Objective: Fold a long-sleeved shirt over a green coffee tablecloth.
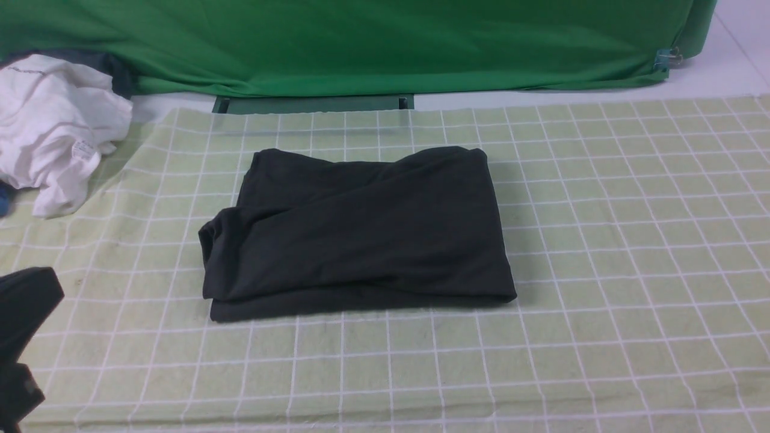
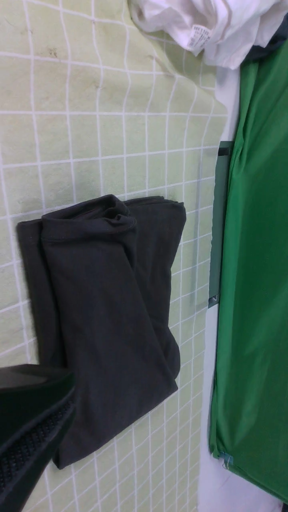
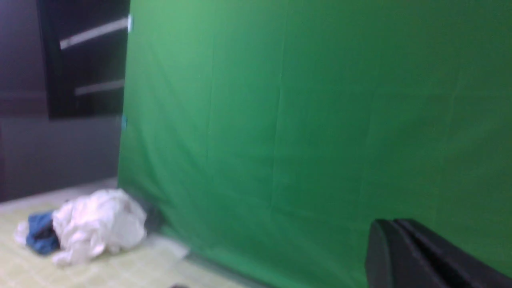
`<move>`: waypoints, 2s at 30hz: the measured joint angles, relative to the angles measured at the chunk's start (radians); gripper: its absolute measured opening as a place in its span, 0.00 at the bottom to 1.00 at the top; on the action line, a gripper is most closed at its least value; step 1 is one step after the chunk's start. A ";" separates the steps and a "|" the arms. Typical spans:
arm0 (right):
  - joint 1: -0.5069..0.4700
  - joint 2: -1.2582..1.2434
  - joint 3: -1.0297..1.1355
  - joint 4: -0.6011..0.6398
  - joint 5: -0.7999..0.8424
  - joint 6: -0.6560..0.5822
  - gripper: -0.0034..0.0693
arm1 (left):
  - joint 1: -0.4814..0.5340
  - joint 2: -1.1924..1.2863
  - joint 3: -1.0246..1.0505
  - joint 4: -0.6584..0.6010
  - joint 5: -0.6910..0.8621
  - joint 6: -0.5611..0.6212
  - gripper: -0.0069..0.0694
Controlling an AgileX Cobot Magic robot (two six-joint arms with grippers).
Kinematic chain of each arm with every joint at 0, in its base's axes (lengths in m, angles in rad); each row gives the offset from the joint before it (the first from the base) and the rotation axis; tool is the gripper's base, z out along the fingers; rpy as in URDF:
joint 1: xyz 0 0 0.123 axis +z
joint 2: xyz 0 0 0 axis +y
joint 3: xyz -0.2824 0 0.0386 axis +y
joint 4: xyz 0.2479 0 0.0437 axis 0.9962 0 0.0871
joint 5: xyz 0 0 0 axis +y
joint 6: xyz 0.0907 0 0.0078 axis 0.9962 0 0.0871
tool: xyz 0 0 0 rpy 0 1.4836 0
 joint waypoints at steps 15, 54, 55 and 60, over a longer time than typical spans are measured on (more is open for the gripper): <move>0.000 -0.180 0.122 0.000 -0.126 -0.026 0.28 | 0.000 0.000 0.022 -0.002 -0.128 0.000 0.11; 0.000 -0.180 0.122 0.000 -0.124 -0.029 0.37 | 0.263 -0.340 0.503 0.081 -0.481 0.149 0.11; 0.000 -0.180 0.122 0.000 -0.124 -0.029 0.37 | 0.263 -0.342 0.509 0.088 -0.470 0.149 0.11; 0.000 -0.180 0.123 0.000 -0.124 -0.030 0.37 | 0.263 -0.344 0.511 0.094 -0.364 0.153 0.11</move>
